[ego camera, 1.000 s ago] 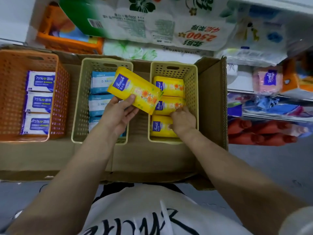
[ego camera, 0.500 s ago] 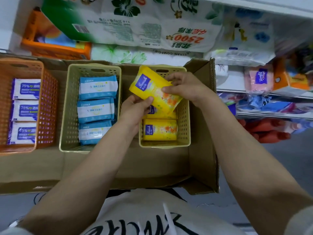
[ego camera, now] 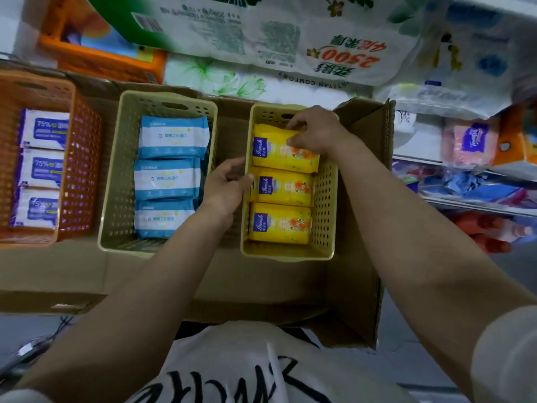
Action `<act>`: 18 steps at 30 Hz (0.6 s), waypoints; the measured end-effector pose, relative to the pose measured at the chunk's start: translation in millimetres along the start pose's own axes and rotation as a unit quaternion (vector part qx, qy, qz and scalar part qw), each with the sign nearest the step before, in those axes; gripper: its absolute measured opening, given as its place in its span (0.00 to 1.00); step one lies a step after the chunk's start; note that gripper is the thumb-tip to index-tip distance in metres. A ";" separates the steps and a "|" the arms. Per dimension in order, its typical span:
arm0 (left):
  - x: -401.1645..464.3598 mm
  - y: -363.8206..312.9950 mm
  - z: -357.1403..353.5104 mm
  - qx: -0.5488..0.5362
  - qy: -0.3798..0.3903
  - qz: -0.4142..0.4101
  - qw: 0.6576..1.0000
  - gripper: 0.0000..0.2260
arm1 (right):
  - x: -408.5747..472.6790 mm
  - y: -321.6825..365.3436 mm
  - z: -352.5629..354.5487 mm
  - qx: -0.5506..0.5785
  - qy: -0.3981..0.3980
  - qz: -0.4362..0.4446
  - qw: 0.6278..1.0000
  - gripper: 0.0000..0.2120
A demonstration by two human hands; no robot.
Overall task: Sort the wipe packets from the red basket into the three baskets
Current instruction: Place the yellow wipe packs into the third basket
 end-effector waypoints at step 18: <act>4.1 7.3 -3.6 -0.028 0.036 0.013 0.999 0.16 | -4.5 -21.1 -66.6 -0.015 -0.087 -0.021 0.996 0.27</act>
Point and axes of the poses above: each hand's wrist, its own x-axis towards the middle knuckle, its own z-axis out of the back of the hand, y = z × x, the point moved 5 cm from there along x, towards the middle knuckle, and after that the axes turned 6 degrees about y, right-handed, at the moved point
